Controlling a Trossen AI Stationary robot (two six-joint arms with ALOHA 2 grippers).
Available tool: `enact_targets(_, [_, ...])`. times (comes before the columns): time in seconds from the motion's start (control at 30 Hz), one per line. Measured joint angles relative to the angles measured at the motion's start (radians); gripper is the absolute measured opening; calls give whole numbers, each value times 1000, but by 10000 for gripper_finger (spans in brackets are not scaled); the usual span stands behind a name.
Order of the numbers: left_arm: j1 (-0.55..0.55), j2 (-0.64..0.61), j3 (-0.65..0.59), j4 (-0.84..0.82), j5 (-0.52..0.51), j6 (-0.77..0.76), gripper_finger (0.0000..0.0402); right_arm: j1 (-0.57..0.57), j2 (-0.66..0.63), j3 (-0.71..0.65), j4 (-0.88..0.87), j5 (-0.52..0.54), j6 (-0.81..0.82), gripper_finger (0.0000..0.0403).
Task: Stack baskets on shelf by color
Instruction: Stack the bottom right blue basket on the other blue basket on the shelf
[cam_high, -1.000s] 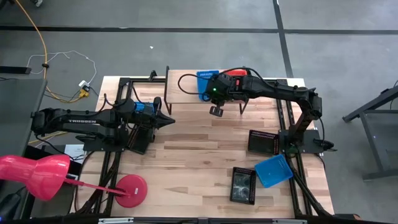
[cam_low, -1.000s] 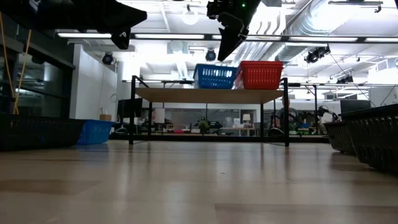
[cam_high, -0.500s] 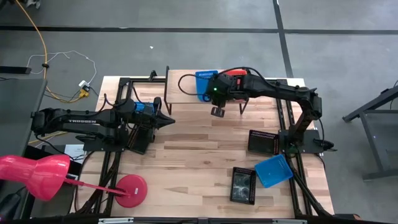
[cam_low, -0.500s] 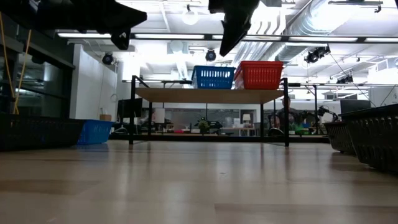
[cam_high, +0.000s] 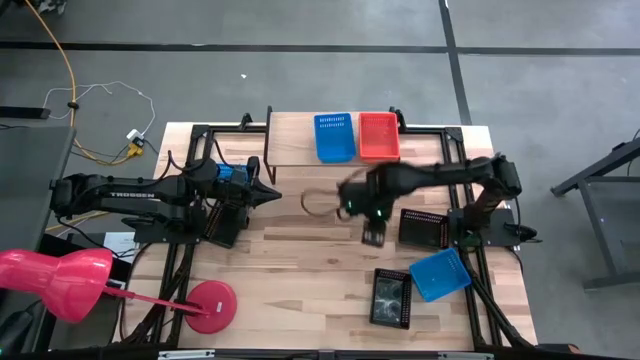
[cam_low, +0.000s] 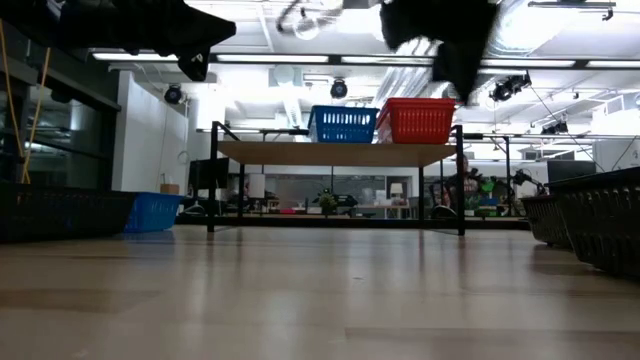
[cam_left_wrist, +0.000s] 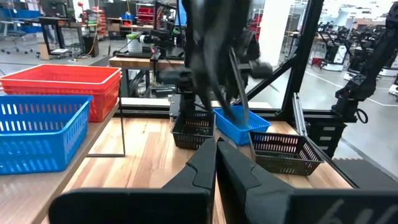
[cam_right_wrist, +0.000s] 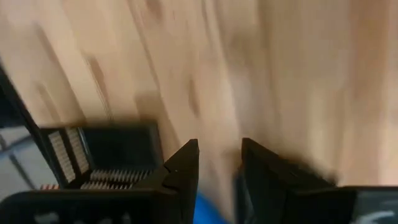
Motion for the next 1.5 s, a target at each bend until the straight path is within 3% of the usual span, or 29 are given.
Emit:
enact_targets(0.2, [0,0,0,5,0,8,0,168,0,-171,-27,-99,264,110])
enact_targets(0.37, [0,0,0,4,0,26,0,332,0,-224,-37,-138,499,110])
enact_targets(0.7, [0,0,0,-11,0,19,0,609,-2,-229,4,8,985,110])
enact_targets(1.1, [0,0,0,-11,1,-19,0,739,-6,-238,82,186,1311,110])
enact_targets(1.3, [0,0,0,-10,3,-26,0,774,-7,-281,86,189,1463,110])
enact_targets(1.5, [0,0,0,-2,2,2,0,774,-7,-373,181,156,1459,110])
